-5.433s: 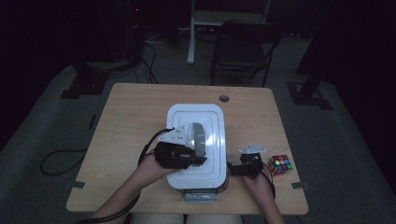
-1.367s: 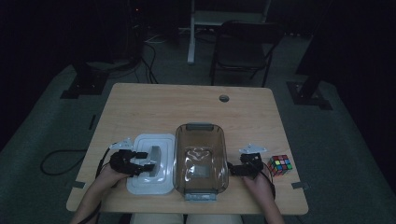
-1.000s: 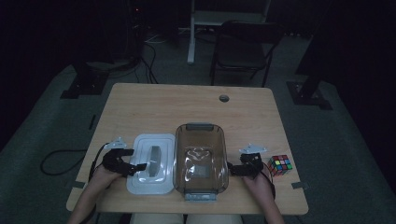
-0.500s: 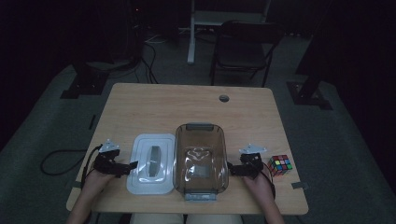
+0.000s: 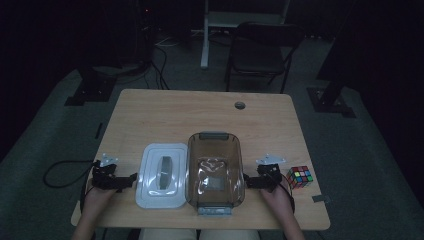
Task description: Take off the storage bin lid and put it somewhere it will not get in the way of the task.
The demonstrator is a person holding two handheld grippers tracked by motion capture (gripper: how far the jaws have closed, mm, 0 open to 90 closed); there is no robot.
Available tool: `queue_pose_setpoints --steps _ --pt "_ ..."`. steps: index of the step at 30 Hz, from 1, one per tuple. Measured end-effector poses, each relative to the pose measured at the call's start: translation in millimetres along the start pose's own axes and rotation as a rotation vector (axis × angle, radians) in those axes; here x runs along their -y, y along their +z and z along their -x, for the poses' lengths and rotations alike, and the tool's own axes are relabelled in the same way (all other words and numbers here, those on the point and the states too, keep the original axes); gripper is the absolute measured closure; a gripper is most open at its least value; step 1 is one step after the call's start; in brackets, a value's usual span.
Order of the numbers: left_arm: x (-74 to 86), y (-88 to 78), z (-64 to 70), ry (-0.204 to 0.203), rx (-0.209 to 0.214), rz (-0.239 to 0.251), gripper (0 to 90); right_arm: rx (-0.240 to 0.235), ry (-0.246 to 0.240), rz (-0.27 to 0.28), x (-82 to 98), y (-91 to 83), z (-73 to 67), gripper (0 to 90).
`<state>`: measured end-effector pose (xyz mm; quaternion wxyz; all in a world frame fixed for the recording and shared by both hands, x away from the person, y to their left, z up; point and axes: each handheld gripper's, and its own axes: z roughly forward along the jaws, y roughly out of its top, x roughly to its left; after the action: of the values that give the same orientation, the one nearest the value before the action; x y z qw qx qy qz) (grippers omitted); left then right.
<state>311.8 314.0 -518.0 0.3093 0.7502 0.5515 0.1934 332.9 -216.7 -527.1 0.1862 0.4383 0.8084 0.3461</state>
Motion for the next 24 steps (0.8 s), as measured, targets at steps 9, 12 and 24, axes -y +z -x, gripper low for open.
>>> queue_pose_setpoints --steps 9,12,24 --pt "5.7 1.1 -6.6 -0.048 -0.131 0.003 1.2 0.000 0.000 0.000 0.0 0.0 0.0 12.5" --pt "5.9 1.8 -5.5 -0.060 -0.141 0.010 1.2 0.000 0.000 0.000 0.0 0.0 0.0 12.5" --pt "5.5 2.8 0.2 -0.103 -0.178 0.015 1.3 0.000 0.000 0.000 0.1 0.0 0.0 12.5"
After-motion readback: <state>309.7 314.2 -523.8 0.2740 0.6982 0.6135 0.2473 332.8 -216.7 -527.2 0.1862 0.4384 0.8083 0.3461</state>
